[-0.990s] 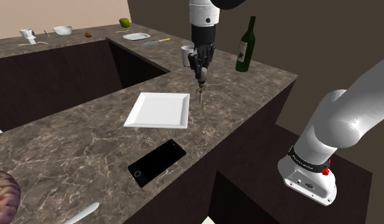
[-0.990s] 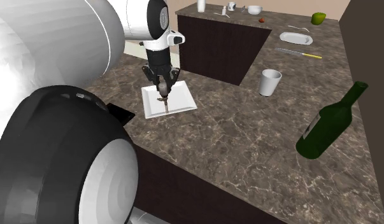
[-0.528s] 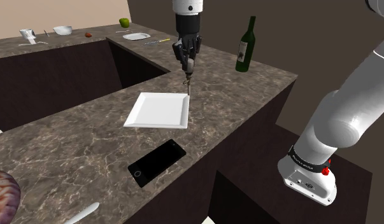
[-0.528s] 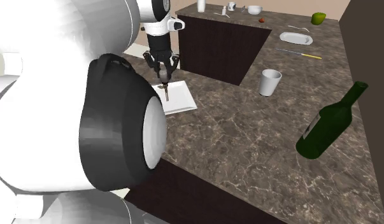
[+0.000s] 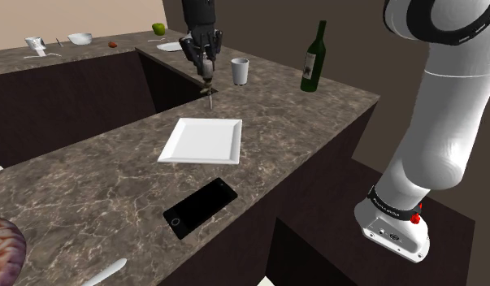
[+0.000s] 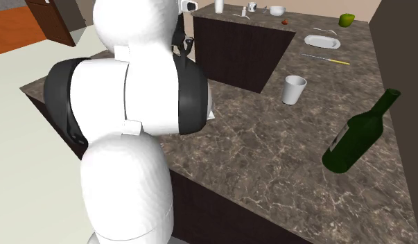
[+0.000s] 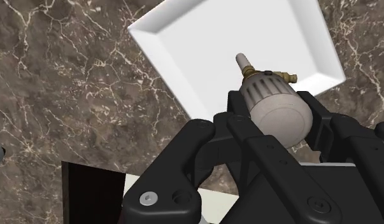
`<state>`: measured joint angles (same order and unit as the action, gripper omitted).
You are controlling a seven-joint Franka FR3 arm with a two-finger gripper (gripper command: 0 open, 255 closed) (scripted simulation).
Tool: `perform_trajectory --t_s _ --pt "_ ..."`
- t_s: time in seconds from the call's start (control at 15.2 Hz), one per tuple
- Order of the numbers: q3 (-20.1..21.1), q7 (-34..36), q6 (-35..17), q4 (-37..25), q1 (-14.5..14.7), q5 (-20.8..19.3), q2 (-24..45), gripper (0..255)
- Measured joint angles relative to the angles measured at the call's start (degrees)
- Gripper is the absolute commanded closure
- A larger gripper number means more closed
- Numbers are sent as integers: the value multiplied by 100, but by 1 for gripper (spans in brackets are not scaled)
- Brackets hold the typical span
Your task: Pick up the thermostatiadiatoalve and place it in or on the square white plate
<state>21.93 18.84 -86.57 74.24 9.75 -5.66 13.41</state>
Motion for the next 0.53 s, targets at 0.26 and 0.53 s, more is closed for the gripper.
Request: perform_trajectory --t_s 0.26,0.53 --pt "7 111 257 -899 212 -253 695 255" --pt "4 118 -76 -483 159 -219 607 255"
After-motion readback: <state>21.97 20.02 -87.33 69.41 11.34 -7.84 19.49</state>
